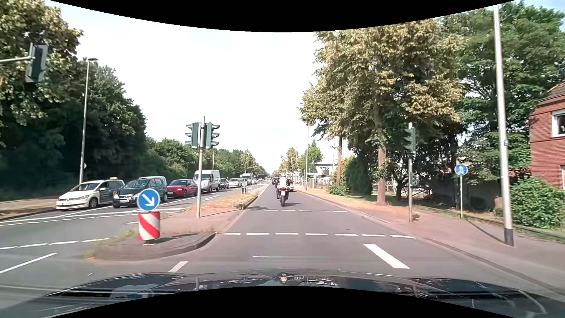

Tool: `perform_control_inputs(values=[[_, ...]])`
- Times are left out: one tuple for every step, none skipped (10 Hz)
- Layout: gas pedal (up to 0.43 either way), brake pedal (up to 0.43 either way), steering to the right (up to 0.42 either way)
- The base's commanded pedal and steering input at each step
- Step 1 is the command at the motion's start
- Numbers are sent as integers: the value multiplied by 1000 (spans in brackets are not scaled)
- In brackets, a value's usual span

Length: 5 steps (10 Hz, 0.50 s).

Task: Follow the waypoints while adhering to traffic rules and regulations

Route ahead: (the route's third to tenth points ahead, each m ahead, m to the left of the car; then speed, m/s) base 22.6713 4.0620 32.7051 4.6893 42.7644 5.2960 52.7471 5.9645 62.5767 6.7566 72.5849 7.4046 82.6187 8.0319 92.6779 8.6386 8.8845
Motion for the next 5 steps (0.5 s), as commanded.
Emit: perform_control_inputs(values=[[0,0,-12],[0,0,-12],[0,0,-13],[0,0,-12],[0,0,-12]])
